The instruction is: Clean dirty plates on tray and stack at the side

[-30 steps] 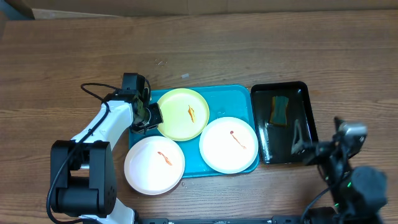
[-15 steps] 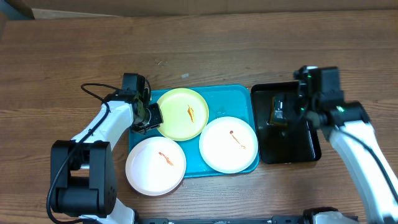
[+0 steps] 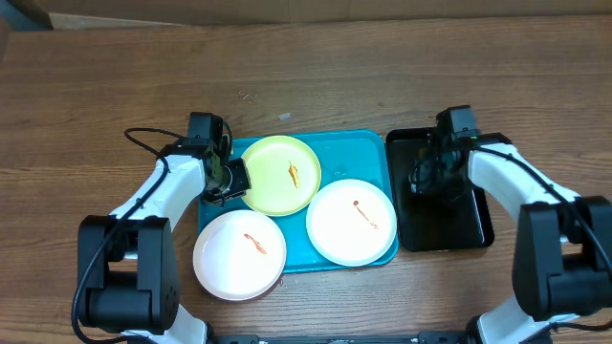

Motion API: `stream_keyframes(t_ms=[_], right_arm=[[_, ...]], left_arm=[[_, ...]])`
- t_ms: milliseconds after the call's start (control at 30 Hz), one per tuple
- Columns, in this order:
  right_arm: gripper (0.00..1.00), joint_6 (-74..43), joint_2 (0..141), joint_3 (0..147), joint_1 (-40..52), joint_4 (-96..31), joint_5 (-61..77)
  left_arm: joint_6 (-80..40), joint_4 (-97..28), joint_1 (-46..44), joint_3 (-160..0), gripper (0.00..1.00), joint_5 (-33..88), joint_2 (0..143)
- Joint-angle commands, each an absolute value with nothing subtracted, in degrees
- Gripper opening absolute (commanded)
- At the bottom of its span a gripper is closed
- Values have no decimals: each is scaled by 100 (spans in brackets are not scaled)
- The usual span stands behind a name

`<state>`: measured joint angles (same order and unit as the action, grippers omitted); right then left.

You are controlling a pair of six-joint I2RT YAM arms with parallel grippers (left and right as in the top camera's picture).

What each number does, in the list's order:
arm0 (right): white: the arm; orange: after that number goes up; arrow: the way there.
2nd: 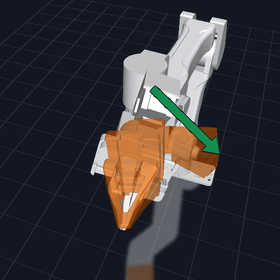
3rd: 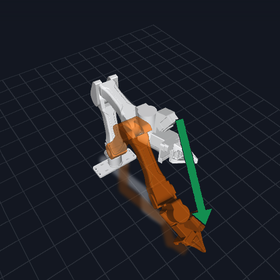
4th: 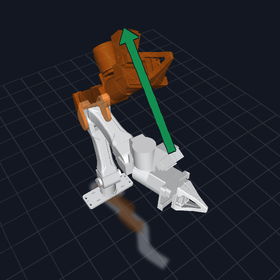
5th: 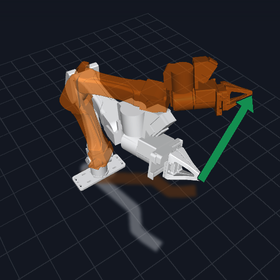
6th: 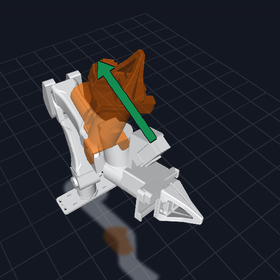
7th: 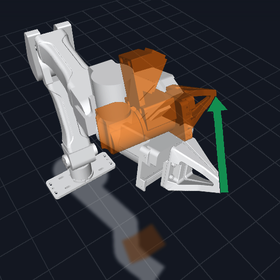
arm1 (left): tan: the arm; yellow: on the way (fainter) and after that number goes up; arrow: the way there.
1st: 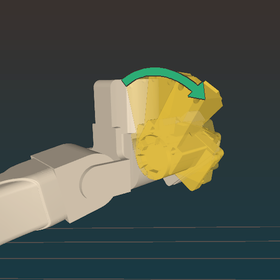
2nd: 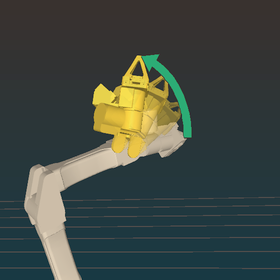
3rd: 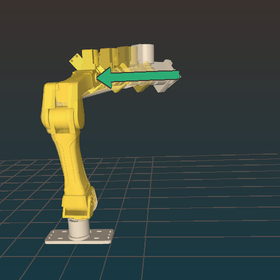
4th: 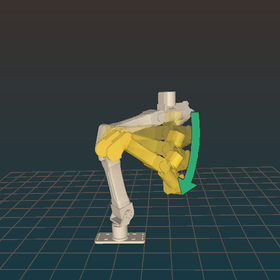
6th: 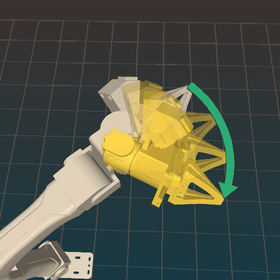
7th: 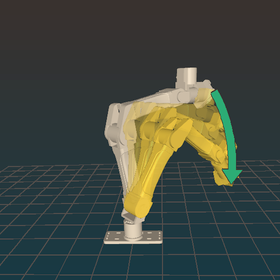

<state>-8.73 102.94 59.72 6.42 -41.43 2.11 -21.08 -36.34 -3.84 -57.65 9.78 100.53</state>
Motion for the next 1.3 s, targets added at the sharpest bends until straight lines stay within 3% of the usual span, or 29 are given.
stream_keyframes(t_ms=[0,33,167,233,267,300,533,967,1000,1033,1100,1167,1200,1233,1267], right_arm=[[25,-1074,10418,5996,635,-4128,266],[7,-1074,10418,5996,635,-4145,263],[6,-1074,10418,5999,635,-4206,268],[69,-1072,10416,6088,635,-4379,266],[82,-1072,10416,6184,635,-4491,266],[85,-1072,10416,6318,635,-4617,266],[85,-1028,10416,6943,628,-4801,161],[78,-1055,10427,6014,637,-3802,-34],[77,-1055,10429,5933,635,-3715,-34],[61,-1052,10429,5867,635,-3645,-34],[4,-1050,10429,5819,635,-3627,-36],[4,-1050,10427,5833,635,-3625,-34],[8,-1050,10427,5878,635,-3651,-34],[56,-1050,10427,5933,635,-3677,-34],[69,-1050,10427,5968,635,-3691,-34]], left_arm=[[-2123,-3610,-427,-5710,18,969,10051],[-2126,-3610,-427,-5710,17,969,10051],[-2123,-3610,-427,-5710,17,967,10051],[-2123,-3610,-427,-5710,18,969,10051],[-2123,-3612,-427,-5710,18,969,10051],[-2123,-3610,-427,-5710,18,969,10051],[-2123,-3614,-427,-5710,18,969,10051],[-2126,-3614,-427,-5710,19,969,10051],[-2123,-3614,-427,-5710,20,969,10051],[-2123,-3614,-427,-5710,20,969,10051],[-2123,-3614,-427,-5710,20,969,10051],[-2123,-3614,-427,-5710,20,969,10051],[-2123,-3612,-427,-5710,20,967,10051],[-2123,-3612,-427,-5710,20,969,10051],[-2123,-3612,-427,-5710,20,967,10051]])
